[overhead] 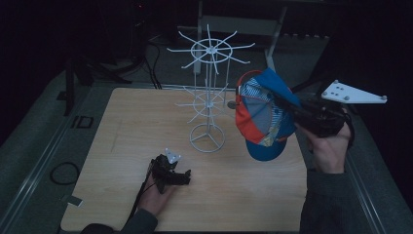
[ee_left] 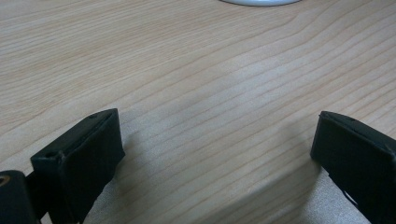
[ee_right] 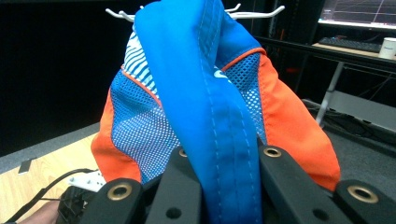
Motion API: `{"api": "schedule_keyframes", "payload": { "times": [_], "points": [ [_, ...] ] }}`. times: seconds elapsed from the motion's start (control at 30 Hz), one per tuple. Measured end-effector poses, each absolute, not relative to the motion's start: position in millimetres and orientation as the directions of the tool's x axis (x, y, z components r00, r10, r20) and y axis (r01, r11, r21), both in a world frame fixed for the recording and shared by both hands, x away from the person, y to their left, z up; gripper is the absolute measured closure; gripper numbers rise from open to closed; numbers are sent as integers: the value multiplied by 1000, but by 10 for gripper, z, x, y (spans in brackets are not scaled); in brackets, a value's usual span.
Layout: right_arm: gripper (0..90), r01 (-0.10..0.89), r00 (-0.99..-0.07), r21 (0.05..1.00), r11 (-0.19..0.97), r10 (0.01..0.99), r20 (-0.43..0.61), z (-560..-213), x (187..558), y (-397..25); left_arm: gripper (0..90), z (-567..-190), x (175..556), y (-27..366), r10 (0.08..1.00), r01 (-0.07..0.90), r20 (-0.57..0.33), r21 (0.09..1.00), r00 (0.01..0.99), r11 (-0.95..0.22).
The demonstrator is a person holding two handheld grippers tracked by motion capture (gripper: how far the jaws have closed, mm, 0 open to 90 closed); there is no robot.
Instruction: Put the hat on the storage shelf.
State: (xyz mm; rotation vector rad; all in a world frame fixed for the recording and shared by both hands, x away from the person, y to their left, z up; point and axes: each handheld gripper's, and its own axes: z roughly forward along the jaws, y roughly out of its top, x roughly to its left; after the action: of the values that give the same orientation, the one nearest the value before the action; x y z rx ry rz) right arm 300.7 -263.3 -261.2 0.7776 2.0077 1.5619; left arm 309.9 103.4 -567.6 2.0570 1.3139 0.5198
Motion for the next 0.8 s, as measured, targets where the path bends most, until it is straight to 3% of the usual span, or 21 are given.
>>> {"api": "schedule_keyframes", "payload": {
  "times": [0.8],
  "points": [
    [852,104,-730,989,103,684,6,-2421,3093,-2604,26,-5674,3099,1036,905,656,-6,692,425,-303]
  ]
}}
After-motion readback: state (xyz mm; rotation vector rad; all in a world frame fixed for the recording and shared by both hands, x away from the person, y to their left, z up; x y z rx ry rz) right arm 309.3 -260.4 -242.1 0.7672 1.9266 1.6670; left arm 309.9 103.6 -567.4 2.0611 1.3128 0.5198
